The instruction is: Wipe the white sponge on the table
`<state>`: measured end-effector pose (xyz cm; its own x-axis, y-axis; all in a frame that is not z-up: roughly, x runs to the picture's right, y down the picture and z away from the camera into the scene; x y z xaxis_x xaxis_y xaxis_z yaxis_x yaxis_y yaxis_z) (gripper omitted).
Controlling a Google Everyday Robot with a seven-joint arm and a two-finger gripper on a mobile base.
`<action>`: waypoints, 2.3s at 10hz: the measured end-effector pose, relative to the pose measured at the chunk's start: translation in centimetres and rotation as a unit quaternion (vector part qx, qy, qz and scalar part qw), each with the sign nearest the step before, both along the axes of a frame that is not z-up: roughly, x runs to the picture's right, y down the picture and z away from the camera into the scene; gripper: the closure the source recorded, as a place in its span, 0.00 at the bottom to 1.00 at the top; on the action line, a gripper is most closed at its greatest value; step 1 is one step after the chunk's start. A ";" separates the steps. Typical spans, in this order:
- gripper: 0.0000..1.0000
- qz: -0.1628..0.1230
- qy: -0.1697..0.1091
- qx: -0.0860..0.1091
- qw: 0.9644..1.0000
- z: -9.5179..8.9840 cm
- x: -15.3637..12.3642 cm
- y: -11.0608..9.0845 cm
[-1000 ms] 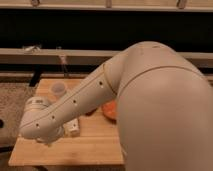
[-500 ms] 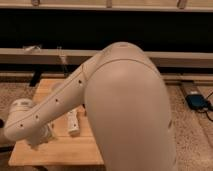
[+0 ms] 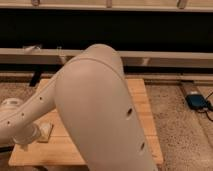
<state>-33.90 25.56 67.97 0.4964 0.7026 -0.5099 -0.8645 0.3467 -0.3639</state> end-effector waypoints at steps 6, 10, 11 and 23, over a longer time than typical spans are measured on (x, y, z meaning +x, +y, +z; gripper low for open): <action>0.35 0.062 0.072 -0.026 0.995 7.1 -2.5 -1.2; 0.35 0.092 0.089 -0.031 0.991 8.9 -1.5 -2.6; 0.35 0.098 0.092 -0.030 0.990 9.2 -1.2 -2.8; 0.35 0.106 0.115 -0.014 0.988 11.8 -1.8 -2.1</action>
